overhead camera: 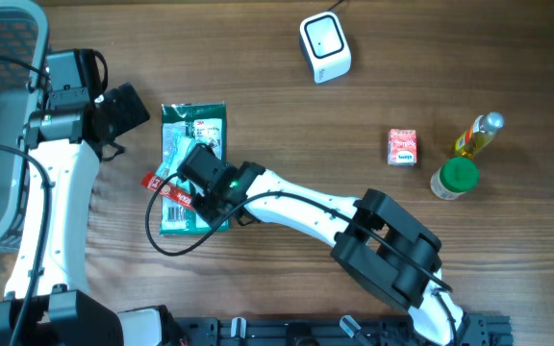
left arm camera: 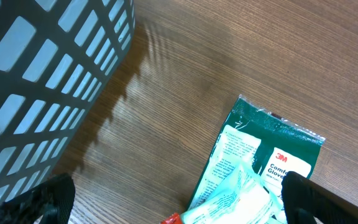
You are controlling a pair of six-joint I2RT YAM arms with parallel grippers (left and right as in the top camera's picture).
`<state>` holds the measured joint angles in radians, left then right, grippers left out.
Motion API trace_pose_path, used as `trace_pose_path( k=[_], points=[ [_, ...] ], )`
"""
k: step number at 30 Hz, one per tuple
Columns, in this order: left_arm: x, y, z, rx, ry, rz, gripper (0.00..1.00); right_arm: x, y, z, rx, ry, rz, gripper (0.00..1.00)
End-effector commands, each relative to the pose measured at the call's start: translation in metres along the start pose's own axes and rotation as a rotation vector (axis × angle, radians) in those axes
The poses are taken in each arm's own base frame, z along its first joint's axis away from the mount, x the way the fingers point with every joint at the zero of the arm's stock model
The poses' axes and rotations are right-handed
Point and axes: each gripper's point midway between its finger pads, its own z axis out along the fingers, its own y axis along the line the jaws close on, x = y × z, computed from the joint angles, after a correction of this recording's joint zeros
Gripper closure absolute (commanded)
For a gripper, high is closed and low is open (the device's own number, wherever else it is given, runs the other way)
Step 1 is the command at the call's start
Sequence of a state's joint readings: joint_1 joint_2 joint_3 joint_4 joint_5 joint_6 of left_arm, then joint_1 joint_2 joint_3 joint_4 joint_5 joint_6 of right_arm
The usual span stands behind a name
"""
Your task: Scan the item barcode
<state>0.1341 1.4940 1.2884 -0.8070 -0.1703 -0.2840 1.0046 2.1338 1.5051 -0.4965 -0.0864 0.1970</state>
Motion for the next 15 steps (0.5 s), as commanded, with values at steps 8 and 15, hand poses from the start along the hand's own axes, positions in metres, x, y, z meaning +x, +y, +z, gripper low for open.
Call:
trace_pose_path(
  k=[8,15],
  points=[
    [-0.003,0.002,-0.002,-0.002,-0.008,-0.018,0.00,-0.017,0.011,-0.025,-0.048,-0.064,-0.008,0.71],
    [-0.003,0.002,-0.002,-0.002,-0.008,-0.019,0.00,-0.012,0.025,-0.023,-0.127,-0.053,-0.103,0.71]
  ],
)
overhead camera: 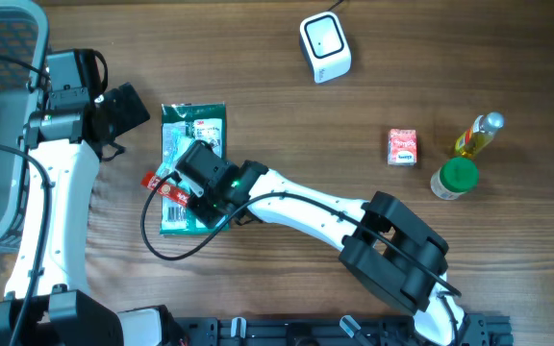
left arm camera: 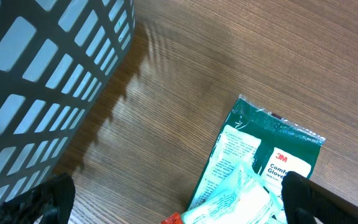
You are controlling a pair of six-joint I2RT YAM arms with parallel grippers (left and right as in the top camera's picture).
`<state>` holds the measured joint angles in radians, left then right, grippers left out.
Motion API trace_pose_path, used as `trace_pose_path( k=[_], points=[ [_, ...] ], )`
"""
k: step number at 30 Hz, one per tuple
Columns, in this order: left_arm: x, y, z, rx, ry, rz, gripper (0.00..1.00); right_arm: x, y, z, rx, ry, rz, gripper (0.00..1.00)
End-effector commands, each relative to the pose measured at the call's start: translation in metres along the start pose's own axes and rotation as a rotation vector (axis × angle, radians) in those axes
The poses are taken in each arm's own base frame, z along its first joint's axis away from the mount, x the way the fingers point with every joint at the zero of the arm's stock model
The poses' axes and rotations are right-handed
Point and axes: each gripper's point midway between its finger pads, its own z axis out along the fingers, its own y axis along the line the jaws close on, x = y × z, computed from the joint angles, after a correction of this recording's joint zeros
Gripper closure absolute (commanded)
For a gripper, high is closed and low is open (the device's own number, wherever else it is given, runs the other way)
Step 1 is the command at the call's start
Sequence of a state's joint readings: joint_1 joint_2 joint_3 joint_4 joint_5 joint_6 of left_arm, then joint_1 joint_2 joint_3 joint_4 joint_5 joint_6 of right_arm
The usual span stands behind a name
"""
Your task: Scan the item barcode
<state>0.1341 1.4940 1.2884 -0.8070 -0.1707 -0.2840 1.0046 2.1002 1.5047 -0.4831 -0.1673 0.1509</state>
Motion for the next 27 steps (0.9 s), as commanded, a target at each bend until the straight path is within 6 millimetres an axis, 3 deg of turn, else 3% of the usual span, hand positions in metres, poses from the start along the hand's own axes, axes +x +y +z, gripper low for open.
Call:
trace_pose_path(
  k=[1,9,18,23,25,27],
  points=[
    [-0.003,0.002,-0.002,-0.002,-0.008,-0.018,0.00,-0.002,0.007,-0.006,-0.039,-0.025,-0.062,0.71],
    [-0.003,0.002,-0.002,-0.002,-0.008,-0.019,0.00,0.006,0.002,0.012,-0.040,-0.094,-0.143,0.71],
    [-0.003,0.002,-0.002,-0.002,-0.008,-0.018,0.00,0.007,0.001,0.014,-0.035,-0.103,-0.178,0.71],
    [-0.003,0.002,-0.002,-0.002,-0.008,-0.019,0.00,0.007,-0.002,0.014,-0.016,-0.103,-0.192,0.79],
    [-0.003,0.002,-0.002,-0.002,-0.008,-0.018,0.00,0.008,-0.002,0.015,-0.016,-0.098,-0.191,0.69],
    [-0.003,0.002,-0.002,-0.002,-0.008,-0.019,0.00,0.010,-0.003,0.015,-0.015,-0.092,-0.190,0.66]
  ],
)
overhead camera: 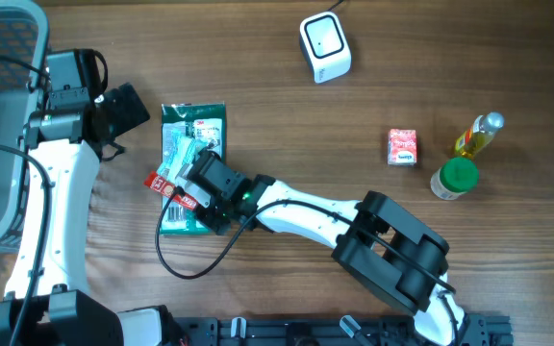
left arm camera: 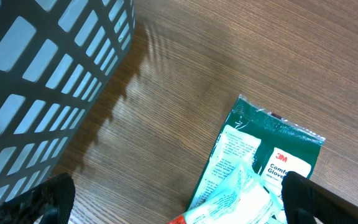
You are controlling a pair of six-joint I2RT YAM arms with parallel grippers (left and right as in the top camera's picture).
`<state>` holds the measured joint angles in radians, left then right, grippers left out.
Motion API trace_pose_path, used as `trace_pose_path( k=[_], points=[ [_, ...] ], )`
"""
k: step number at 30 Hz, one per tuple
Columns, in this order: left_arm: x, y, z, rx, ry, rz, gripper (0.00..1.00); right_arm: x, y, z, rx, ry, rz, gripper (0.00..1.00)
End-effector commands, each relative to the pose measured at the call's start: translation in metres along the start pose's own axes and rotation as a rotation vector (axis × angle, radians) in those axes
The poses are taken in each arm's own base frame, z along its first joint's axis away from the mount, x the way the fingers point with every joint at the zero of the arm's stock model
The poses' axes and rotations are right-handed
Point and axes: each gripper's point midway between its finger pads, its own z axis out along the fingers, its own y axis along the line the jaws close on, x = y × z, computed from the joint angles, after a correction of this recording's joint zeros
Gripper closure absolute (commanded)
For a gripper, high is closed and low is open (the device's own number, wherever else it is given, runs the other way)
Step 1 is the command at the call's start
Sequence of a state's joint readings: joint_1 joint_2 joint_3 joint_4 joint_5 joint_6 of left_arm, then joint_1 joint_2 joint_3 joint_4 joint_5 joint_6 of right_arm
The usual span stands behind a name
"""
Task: Scan the item barcode
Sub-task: 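Carry Nescafe stick up to white scanner with right gripper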
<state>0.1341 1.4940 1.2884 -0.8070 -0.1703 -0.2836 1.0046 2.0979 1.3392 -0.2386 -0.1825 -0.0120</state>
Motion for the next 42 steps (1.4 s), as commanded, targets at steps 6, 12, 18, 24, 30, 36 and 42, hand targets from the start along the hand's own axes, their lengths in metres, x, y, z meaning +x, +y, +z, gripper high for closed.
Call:
trace_pose_path(
  k=[6,12,18,24,30,36,42],
  points=[
    [-0.003,0.002,-0.002,-0.002,-0.008,-0.019,0.00,-0.003,0.000,-0.007,0.007,-0.009,0.011,0.96],
    [-0.003,0.002,-0.002,-0.002,-0.008,-0.019,0.00,-0.034,-0.016,-0.064,-0.066,-0.100,0.170,0.96],
    [-0.003,0.002,-0.002,-0.002,-0.008,-0.019,0.00,-0.048,-0.036,-0.134,-0.339,-0.189,0.279,0.96],
    [-0.003,0.002,-0.002,-0.002,-0.008,-0.019,0.00,-0.045,-0.051,-0.185,-0.670,-0.278,0.341,0.96],
    [-0.003,0.002,-0.002,-0.002,-0.008,-0.019,0.00,-0.048,-0.045,-0.244,-0.984,-0.398,0.285,0.96],
    [-0.003,0.002,-0.002,-0.002,-0.008,-0.019,0.00,-0.046,-0.049,-0.265,-1.098,-0.387,0.365,0.96],
    [-0.003,0.002,-0.002,-0.002,-0.008,-0.019,0.00,-0.043,-0.069,-0.273,-1.134,-0.252,0.678,0.96]
  ],
)
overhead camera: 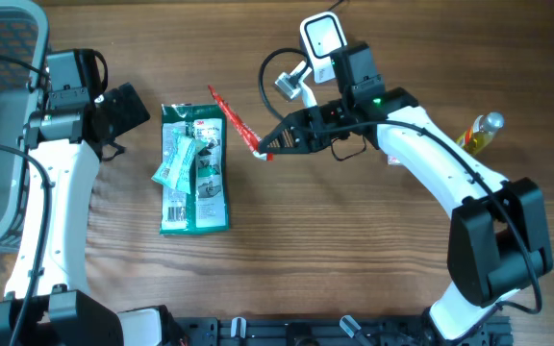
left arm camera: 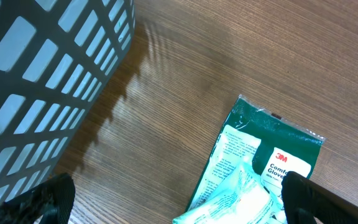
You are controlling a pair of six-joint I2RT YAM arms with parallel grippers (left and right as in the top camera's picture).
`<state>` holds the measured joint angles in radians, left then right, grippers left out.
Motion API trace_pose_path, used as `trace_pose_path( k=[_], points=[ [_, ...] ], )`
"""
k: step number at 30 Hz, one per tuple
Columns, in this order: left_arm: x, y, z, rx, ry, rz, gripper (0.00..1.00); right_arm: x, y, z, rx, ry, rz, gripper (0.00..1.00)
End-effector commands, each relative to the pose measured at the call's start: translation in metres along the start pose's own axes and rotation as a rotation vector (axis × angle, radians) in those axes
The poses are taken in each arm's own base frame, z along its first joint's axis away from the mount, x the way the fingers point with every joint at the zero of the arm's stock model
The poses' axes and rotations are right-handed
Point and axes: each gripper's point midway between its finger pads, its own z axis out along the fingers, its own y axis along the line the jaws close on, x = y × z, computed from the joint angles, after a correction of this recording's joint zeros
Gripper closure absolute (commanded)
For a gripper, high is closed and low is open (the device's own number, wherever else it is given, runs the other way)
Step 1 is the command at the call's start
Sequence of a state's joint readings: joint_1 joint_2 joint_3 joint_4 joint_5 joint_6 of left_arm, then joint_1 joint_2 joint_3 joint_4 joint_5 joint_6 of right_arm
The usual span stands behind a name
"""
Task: Scan the item barcode
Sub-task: 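Carry Nescafe stick up to white scanner with right gripper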
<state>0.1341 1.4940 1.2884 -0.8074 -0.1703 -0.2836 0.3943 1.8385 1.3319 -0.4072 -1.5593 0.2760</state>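
A thin red packet (overhead camera: pixel 237 121) hangs above the table between the green glove pack (overhead camera: pixel 196 183) and the white scanner (overhead camera: pixel 324 45). My right gripper (overhead camera: pixel 269 148) is shut on its lower end, below and left of the scanner. A pale teal sachet (overhead camera: pixel 174 161) lies on the glove pack (left arm camera: pixel 263 155). My left gripper (overhead camera: pixel 123 108) hovers left of the pack. In the left wrist view its fingers (left arm camera: pixel 50 200) stand wide apart, open with nothing between them.
A grey slatted basket fills the far left, close beside the left arm and large in the left wrist view (left arm camera: pixel 36 74). A yellow oil bottle (overhead camera: pixel 481 132) stands at the right, behind the right arm's forearm.
My right gripper was low on the glove pack at the red packet; now it holds that packet in the air, up and to the right near the scanner. The left arm is unchanged.
At first my right gripper reached across to the left and sat on the lower part of the glove pack, at the red packet. It stayed there, shifting slightly, through the two later moments. Now the red packet is off the pack and held near the scanner.
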Motion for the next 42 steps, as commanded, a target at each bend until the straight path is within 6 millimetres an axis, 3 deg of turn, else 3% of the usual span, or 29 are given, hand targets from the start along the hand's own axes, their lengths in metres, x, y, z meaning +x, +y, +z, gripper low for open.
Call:
trace_pose_path(
  k=[1,5,13,25,28,36,39,42],
  points=[
    [-0.003,0.002,-0.002,-0.002,-0.008,-0.019,0.00,-0.004,0.010,-0.018,-0.046,-0.021,0.171,0.96],
    [-0.003,0.002,-0.002,-0.002,-0.008,-0.019,0.00,-0.008,0.013,-0.029,-0.039,-0.047,0.256,0.96],
    [-0.003,0.002,-0.002,-0.002,-0.008,-0.019,0.00,-0.009,0.012,-0.030,-0.044,-0.045,0.475,0.96],
    [-0.003,0.002,-0.002,-0.002,-0.008,-0.019,0.00,-0.012,0.010,-0.030,-0.026,-0.055,0.457,0.96],
    [-0.003,0.002,-0.002,-0.002,-0.008,-0.019,0.00,-0.019,-0.012,-0.031,0.088,-0.124,0.448,0.96],
    [-0.003,0.002,-0.002,-0.002,-0.008,-0.019,0.00,-0.033,-0.066,-0.049,0.415,-0.245,0.216,0.96],
    [-0.003,0.002,-0.002,-0.002,-0.008,-0.019,0.00,-0.028,-0.085,-0.058,0.552,-0.224,0.098,0.96],
    [-0.003,0.002,-0.002,-0.002,-0.008,-0.019,0.00,-0.017,-0.097,-0.054,0.632,-0.157,0.007,0.96]
  ],
)
